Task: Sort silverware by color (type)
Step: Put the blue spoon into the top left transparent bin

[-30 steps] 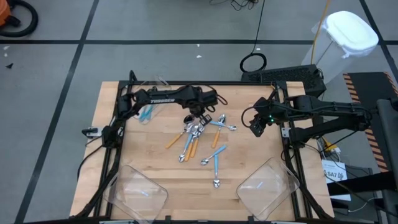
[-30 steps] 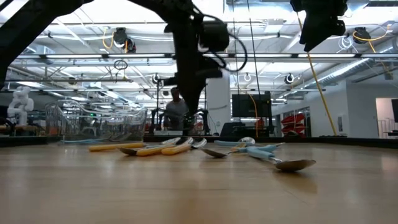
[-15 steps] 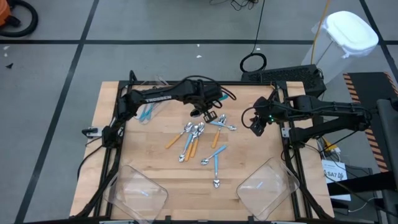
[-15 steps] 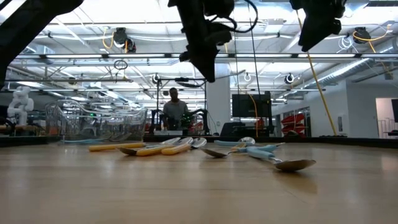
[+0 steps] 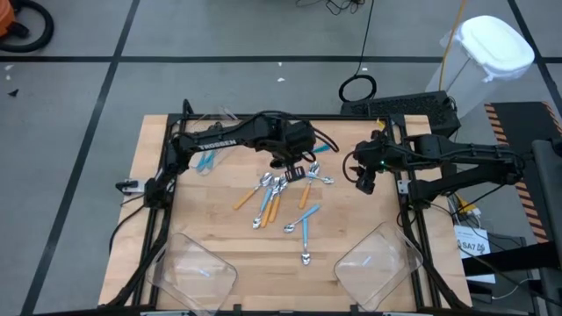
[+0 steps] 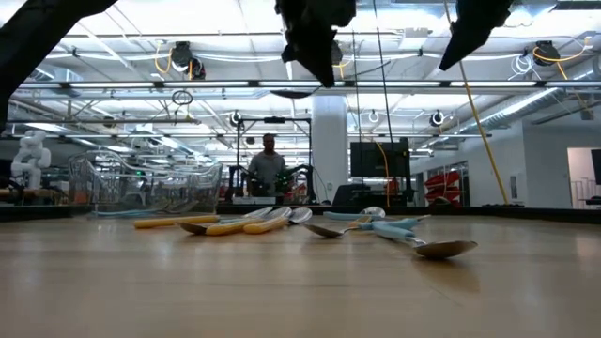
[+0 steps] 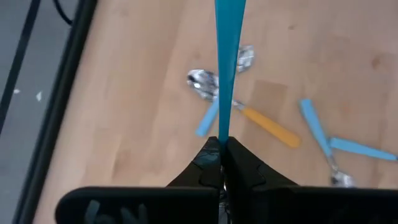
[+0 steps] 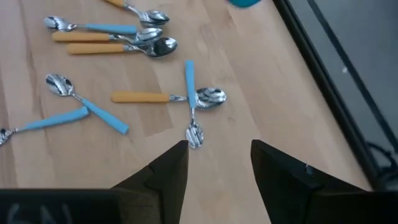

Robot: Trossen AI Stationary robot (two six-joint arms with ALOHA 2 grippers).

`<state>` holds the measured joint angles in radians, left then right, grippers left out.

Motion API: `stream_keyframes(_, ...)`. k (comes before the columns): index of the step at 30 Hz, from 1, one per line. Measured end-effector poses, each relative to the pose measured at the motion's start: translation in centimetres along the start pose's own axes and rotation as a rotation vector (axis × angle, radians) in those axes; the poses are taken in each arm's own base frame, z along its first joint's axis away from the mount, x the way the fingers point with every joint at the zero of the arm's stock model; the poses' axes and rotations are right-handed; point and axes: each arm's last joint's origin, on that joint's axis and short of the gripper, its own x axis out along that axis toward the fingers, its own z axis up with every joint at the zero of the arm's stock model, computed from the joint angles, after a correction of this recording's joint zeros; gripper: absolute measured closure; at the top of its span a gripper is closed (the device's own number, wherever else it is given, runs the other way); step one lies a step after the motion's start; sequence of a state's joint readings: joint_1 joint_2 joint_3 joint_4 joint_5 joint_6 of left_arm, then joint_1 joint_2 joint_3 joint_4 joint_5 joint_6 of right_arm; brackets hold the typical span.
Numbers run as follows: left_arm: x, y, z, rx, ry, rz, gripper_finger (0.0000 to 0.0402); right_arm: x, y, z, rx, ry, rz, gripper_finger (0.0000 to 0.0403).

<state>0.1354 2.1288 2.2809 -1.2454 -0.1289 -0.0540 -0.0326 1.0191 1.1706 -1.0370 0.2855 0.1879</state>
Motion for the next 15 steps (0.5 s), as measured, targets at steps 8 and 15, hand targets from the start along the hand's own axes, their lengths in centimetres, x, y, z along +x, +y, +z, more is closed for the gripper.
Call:
stream_keyframes(8, -1.6, -4.0, 0.0, 0.099, -0.035, -0.086, 0.0399, -0.9, 0.0, 0.0, -0.075, -0.063, 0.098, 0.0232)
stream_keyframes(15, -2.2, -6.2, -0.2, 0.111, -0.048, -0.118, 0.0399, -2.8, -0.7, -0.8, -0.029, -0.136, 0.128, 0.0232)
